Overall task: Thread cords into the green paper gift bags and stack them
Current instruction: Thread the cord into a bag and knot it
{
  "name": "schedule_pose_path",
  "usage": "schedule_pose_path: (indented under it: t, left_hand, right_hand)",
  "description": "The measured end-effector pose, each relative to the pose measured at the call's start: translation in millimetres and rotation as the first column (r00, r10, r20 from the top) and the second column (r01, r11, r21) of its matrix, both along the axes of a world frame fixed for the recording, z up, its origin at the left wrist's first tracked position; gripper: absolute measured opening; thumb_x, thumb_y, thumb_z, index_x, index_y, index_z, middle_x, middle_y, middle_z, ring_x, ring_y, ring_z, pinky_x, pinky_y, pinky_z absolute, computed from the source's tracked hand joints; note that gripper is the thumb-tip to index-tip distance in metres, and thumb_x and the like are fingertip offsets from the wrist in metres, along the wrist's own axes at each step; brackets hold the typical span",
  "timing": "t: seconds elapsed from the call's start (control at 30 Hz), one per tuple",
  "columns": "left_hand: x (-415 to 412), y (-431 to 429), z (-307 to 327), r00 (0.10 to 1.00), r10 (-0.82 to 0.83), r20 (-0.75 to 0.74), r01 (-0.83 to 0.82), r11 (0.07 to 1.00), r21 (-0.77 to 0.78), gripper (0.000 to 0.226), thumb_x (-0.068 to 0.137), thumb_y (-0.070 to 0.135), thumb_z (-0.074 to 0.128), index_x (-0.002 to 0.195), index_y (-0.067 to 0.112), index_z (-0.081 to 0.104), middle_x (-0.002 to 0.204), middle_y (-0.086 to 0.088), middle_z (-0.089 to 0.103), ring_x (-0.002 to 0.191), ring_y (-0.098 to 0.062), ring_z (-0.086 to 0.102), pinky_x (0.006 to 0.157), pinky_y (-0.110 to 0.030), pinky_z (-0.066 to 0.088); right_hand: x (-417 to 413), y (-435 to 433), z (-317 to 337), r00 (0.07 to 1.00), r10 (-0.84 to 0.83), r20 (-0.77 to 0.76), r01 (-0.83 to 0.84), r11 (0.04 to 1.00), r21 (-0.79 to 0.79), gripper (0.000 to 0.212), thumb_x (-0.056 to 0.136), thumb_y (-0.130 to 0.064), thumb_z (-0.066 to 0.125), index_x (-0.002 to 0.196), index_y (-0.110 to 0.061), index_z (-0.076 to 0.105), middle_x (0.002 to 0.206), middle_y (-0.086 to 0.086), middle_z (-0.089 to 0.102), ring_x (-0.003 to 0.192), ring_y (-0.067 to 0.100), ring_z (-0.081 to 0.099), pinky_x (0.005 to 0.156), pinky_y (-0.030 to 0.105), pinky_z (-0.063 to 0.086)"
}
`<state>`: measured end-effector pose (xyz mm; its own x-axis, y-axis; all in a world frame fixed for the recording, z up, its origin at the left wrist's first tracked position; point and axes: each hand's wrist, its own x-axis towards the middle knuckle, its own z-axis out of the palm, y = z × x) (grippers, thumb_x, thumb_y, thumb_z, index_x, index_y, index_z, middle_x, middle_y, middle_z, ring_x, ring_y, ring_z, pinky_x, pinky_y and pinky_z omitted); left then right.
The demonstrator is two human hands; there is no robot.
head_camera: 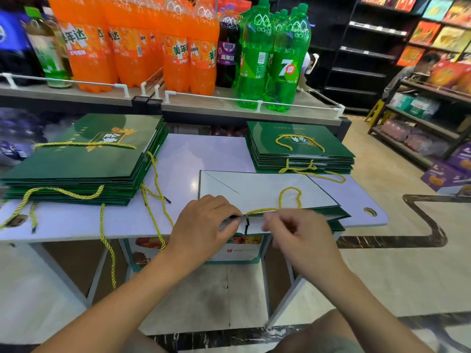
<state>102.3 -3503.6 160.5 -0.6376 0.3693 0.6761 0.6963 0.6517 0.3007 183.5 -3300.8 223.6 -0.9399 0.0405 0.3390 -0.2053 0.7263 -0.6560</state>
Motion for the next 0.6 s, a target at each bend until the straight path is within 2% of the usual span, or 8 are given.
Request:
schedule_pose_path:
  t: [0.07, 0.13, 0.17, 0.27, 0.37, 0.5, 0.6]
  left_hand:
    - [-0.1, 0.1, -0.6, 1.000, 0.001, 0.007, -0.001, 1.000, 0.004, 0.015, 0.093, 0.037, 0.064, 0.097, 0.030, 0.076, 0.091, 0.016, 0.067, 0.082, -0.009, 0.057, 0.065, -0.034, 0.048]
    - [0.1, 0.6, -1.0, 1.000, -0.004, 0.000, 0.004, 1.000, 0.009, 0.019, 0.093, 0.040, 0.060, 0.096, 0.030, 0.076, 0.090, 0.016, 0.067, 0.081, -0.009, 0.056, 0.065, -0.034, 0.048]
    - [0.2, 0.8, -1.3, 1.000, -0.005, -0.008, 0.005, 1.000, 0.009, 0.019, 0.093, 0.040, 0.060, 0.095, 0.029, 0.076, 0.090, 0.015, 0.067, 0.080, -0.009, 0.056, 0.064, -0.034, 0.048]
    - [0.5, 0.9, -1.4, 1.000, -0.008, -0.028, 0.008, 1.000, 0.014, 0.018, 0.093, 0.038, 0.062, 0.094, 0.027, 0.077, 0.089, 0.014, 0.068, 0.079, -0.011, 0.058, 0.062, -0.036, 0.048]
    - [0.4, 0.6, -2.3, 1.000, -0.006, -0.025, 0.006, 1.000, 0.007, 0.016, 0.093, 0.037, 0.063, 0.094, 0.027, 0.076, 0.088, 0.013, 0.068, 0.079, -0.012, 0.058, 0.062, -0.038, 0.048]
    - [0.2, 1.1, -3.7, 1.000, -0.003, -0.021, 0.003, 1.000, 0.002, 0.017, 0.093, 0.038, 0.062, 0.093, 0.029, 0.076, 0.087, 0.014, 0.067, 0.079, -0.013, 0.057, 0.062, -0.038, 0.048]
    - [-0.5, 1.8, -3.6, 1.000, 0.002, -0.013, -0.001, 1.000, 0.031, 0.017, 0.093, 0.037, 0.061, 0.091, 0.028, 0.076, 0.087, 0.014, 0.067, 0.079, -0.012, 0.057, 0.062, -0.039, 0.048]
  right_hand:
    - [2.8, -9.4, -14.7, 0.975, -0.006, 0.222, 0.014, 0.999, -0.036, 0.016, 0.098, -0.043, 0.061, 0.091, -0.036, 0.074, 0.063, -0.008, 0.071, 0.050, 0.008, 0.063, 0.064, 0.034, 0.057]
    - [0.0, -19.2, -26.0, 0.963, 0.000, 0.268, 0.047, 0.985, -0.169, 0.017, 0.099, -0.043, 0.061, 0.109, -0.035, 0.072, 0.061, -0.003, 0.072, 0.046, 0.009, 0.063, 0.061, 0.028, 0.056]
    - [-2.5, -23.8, -29.6, 0.965, 0.008, 0.263, 0.062, 0.965, -0.256, 0.016, 0.100, -0.040, 0.061, 0.110, -0.033, 0.072, 0.059, 0.001, 0.071, 0.044, 0.011, 0.062, 0.056, 0.025, 0.054]
    - [-8.8, -32.8, -33.2, 0.974, -0.012, 0.224, 0.106, 0.905, -0.411, 0.015, 0.102, -0.028, 0.062, 0.097, -0.022, 0.075, 0.053, 0.004, 0.064, 0.040, 0.011, 0.055, 0.047, 0.022, 0.047]
    - [-14.1, -35.5, -35.6, 0.963, -0.002, 0.269, 0.146, 0.844, -0.515, 0.018, 0.102, -0.021, 0.064, 0.093, -0.011, 0.076, 0.051, 0.002, 0.060, 0.038, 0.012, 0.050, 0.044, 0.020, 0.042]
    - [-17.7, -29.5, -36.6, 0.943, 0.025, 0.332, 0.150, 0.857, -0.492, 0.020, 0.100, -0.021, 0.066, 0.088, -0.008, 0.075, 0.050, 0.001, 0.060, 0.037, 0.013, 0.050, 0.044, 0.022, 0.041]
    - [-17.5, -25.3, -36.9, 0.917, 0.056, 0.395, 0.178, 0.829, -0.530, 0.018, 0.095, -0.014, 0.067, 0.086, -0.002, 0.076, 0.050, 0.005, 0.060, 0.035, 0.014, 0.046, 0.045, 0.021, 0.040]
